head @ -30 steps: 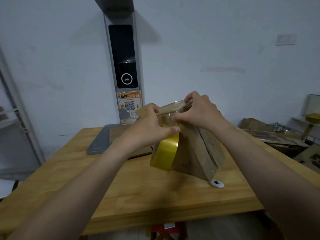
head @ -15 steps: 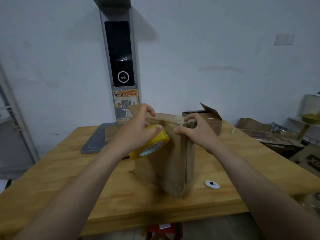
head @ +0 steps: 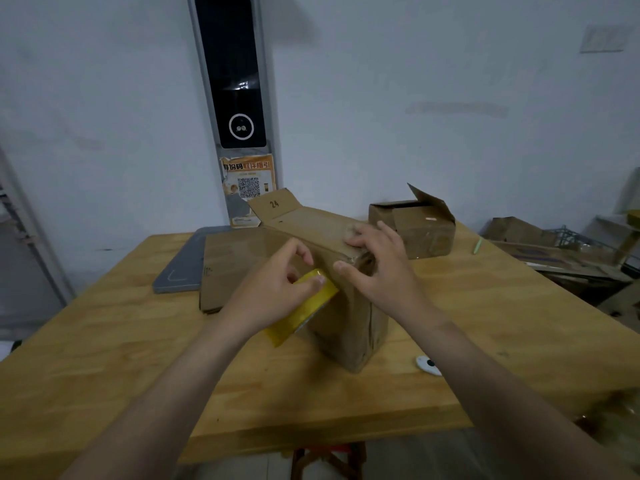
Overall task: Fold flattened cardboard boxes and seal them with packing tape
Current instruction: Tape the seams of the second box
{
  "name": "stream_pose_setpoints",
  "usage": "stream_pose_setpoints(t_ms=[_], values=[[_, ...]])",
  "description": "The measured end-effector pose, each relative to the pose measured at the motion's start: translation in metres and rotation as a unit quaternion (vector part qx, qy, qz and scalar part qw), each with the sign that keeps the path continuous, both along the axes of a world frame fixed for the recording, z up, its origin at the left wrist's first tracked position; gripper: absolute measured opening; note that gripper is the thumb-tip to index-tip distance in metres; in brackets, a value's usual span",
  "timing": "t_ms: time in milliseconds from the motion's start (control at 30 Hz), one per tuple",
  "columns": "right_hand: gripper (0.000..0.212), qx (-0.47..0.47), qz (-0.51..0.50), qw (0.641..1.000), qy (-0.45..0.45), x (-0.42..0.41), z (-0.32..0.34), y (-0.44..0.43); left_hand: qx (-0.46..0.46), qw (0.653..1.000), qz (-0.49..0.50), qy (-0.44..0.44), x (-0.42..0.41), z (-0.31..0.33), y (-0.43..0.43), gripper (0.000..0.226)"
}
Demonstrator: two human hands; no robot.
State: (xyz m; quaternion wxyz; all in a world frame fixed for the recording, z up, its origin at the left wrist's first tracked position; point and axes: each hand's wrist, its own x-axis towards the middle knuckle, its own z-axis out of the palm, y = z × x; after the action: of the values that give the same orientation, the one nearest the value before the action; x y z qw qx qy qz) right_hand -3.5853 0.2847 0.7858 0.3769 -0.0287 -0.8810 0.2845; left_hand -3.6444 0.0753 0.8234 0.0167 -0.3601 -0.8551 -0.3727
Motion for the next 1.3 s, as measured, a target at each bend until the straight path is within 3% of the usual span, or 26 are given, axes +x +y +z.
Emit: stream_pose_setpoints(t_ms=[200, 467, 700, 1033, 1300], values=[[0.047, 0.064, -0.040, 0.996, 0.053, -0.012, -0.013, -0.005, 0.011, 0.998, -0.022, -0.065, -0.018, -0.001, -0.002, 0.020], [0.051, 0.087, -0.044, 0.994, 0.057, -0.014, -0.015, -0.002, -0.088, 0.994, 0.017, -0.064, -0.030, -0.007, 0.002, 0.027], [0.061, 0.111, -0.066, 0.990, 0.048, -0.016, -0.021, -0.004, -0.096, 0.993, 0.017, -0.067, -0.030, -0.008, 0.009, 0.021], [0.050, 0.094, -0.131, 0.985, 0.064, -0.017, -0.009, -0.018, -0.077, 0.979, -0.021, -0.186, -0.028, -0.009, 0.006, 0.023], [0.067, 0.093, -0.118, 0.987, -0.052, -0.011, -0.009, -0.020, -0.058, 0.985, 0.003, -0.164, -0.027, -0.005, 0.008, 0.027]])
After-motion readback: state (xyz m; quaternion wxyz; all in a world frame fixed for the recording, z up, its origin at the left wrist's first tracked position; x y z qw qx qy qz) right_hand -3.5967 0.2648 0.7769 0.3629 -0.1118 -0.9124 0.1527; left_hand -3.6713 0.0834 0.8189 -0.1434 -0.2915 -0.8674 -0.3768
